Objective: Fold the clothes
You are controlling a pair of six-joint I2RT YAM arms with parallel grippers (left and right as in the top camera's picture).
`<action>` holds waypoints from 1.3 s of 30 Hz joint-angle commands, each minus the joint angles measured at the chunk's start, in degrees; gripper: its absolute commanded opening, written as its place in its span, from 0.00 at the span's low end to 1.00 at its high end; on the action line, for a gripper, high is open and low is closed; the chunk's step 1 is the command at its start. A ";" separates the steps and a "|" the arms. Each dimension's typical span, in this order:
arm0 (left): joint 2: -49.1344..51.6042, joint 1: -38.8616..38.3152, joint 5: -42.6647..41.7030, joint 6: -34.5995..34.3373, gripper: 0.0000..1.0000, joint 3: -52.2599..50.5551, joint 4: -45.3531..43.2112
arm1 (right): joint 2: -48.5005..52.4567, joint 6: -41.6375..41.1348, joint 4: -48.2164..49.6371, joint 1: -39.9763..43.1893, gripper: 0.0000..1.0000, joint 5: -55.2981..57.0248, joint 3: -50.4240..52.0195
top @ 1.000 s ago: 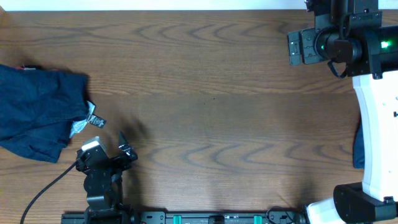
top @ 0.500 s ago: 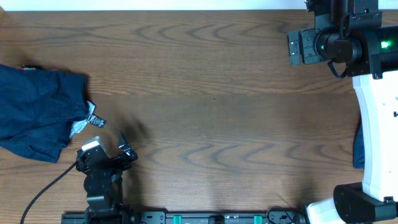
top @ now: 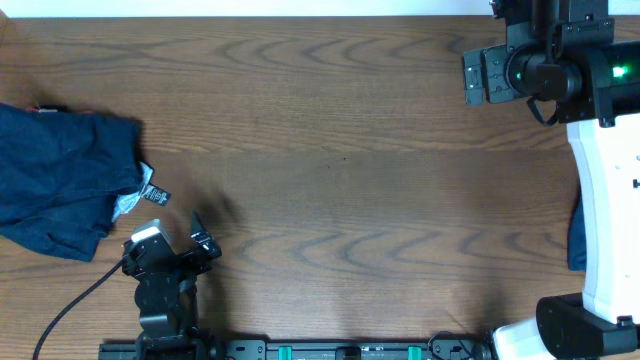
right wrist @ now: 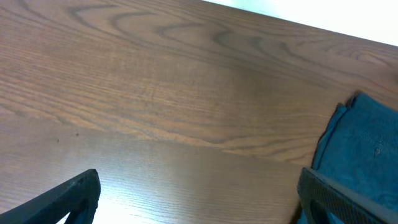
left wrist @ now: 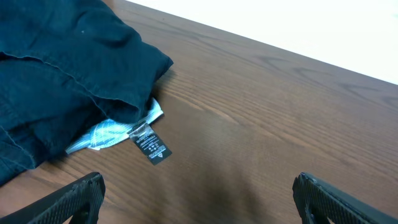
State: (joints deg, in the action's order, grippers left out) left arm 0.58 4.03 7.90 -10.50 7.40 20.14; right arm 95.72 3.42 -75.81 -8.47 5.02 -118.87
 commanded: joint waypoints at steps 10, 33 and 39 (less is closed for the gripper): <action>-0.39 0.28 0.26 0.55 0.98 -1.33 -0.07 | -1.09 0.50 0.96 0.57 0.99 0.98 -0.24; -0.39 0.28 0.24 0.55 0.98 -1.33 -0.07 | -56.41 -10.32 22.29 -3.50 0.91 0.57 37.81; -0.39 0.28 0.26 0.55 0.98 -1.33 -0.07 | -75.23 -12.31 33.44 -3.10 0.87 0.52 61.00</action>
State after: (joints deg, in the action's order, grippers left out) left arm 0.58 4.03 7.92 -10.50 7.29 19.62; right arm 26.00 -6.11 -45.12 -11.44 5.04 -65.73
